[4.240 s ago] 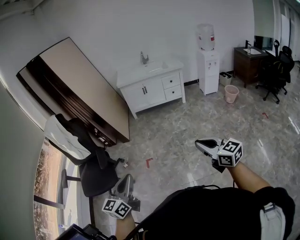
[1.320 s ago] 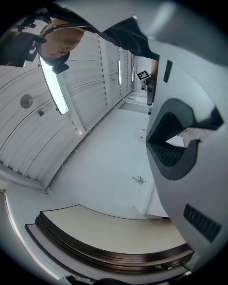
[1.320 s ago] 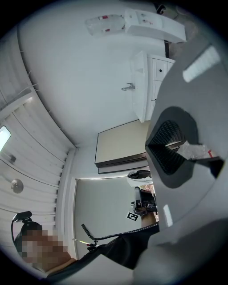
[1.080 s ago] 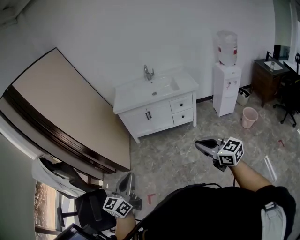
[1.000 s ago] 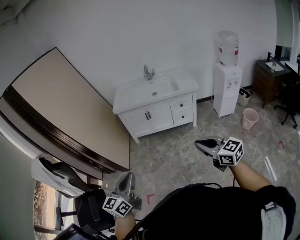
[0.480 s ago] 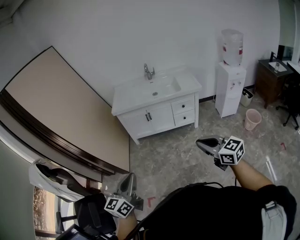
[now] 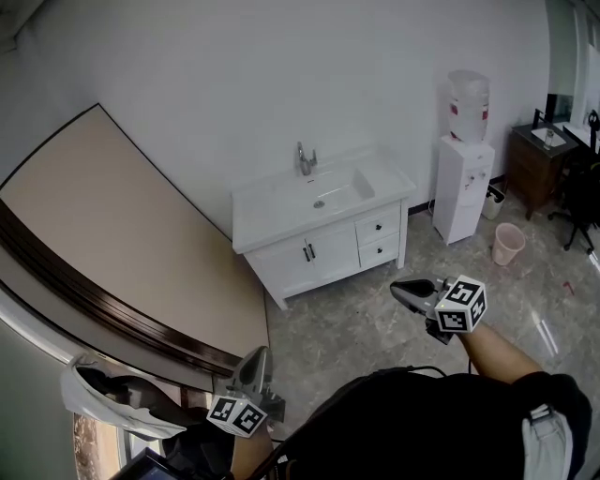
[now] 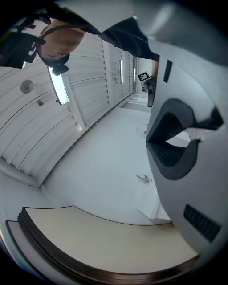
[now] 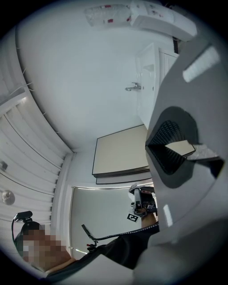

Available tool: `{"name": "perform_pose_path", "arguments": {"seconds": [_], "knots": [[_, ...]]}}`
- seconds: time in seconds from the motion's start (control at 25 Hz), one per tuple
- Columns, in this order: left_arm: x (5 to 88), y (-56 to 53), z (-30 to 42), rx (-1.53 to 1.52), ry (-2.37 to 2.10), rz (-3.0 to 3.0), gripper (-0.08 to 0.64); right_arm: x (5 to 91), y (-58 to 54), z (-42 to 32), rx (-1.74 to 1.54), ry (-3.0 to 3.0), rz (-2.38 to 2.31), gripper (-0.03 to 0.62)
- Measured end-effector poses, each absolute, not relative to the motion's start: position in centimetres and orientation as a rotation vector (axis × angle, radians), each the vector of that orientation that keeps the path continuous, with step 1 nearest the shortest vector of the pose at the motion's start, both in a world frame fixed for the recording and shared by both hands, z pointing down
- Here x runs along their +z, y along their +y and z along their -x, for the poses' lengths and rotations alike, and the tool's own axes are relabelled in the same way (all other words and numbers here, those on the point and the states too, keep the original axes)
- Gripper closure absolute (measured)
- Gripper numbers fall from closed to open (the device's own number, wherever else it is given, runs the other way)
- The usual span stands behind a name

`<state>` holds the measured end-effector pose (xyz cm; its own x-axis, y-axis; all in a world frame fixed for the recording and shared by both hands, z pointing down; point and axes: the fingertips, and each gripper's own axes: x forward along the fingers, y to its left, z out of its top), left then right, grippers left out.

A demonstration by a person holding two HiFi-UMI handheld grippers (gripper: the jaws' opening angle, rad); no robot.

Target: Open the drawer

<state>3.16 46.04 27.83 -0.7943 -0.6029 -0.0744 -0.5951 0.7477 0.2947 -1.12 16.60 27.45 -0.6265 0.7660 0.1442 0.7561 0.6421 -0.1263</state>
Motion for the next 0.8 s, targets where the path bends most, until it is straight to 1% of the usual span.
{"name": "perform_pose_path", "arguments": {"seconds": [0.24,0.44,0.8], "knots": [[28.4,50.8,1.0,-0.481,-2.876,-1.046,0.568,27.7,21.9,4.4,0.082,-2.683,1.220,0.594],[29.5,53.1,4.0,-0.495,-2.858,-1.046,0.568,28.6,24.1,6.9,0.074,-2.671,1.205,0.594],[29.6,50.1,9.8,-0.485,-2.865,-1.009,0.568,29.3,21.6,13.4,0.113,-2.651,1.246,0.594]]}}
